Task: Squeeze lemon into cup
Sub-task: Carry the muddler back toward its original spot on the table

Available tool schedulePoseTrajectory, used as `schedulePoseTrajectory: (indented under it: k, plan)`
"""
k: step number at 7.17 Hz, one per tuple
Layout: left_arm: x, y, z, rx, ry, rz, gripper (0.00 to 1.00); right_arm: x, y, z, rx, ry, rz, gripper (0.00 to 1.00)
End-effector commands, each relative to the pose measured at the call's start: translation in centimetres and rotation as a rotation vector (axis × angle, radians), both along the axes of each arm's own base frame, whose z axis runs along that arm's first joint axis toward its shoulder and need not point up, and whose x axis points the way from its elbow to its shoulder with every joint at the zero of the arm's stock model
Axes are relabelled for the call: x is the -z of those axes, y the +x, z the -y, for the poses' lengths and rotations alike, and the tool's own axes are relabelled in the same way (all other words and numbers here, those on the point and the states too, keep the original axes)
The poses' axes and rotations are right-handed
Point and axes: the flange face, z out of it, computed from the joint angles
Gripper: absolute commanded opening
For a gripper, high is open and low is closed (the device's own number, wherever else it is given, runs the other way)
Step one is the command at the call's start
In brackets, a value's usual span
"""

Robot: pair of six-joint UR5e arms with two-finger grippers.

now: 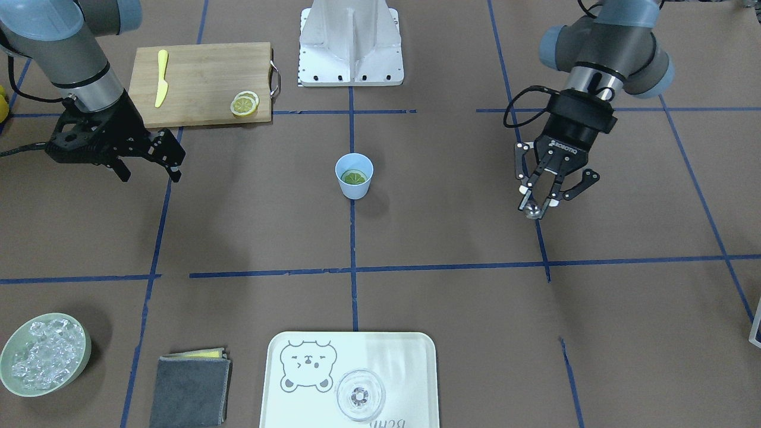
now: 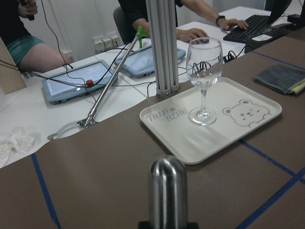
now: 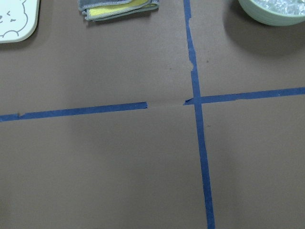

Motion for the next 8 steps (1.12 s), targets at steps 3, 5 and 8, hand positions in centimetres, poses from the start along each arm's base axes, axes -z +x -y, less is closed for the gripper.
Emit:
schedulePoseTrajectory:
  k: [3, 5, 8]
  plan:
    - [-6.9, -2.1, 0.1, -0.262, -0.539, 0.086, 0.0, -0.6, -0.2, 0.2, 0.012, 0.0, -0.01, 1.0]
    - [-10.3, -1.5, -1.0, -0.199, -0.814, -0.018, 0.0, -1.0, 0.2, 0.5, 0.005, -0.003, -0.017, 1.0]
    - [-12.0, 0.2, 0.9, -0.1, -0.954, -0.047, 0.0, -1.9, 0.4, 0.7, -0.001, -0.017, -0.031, 1.0]
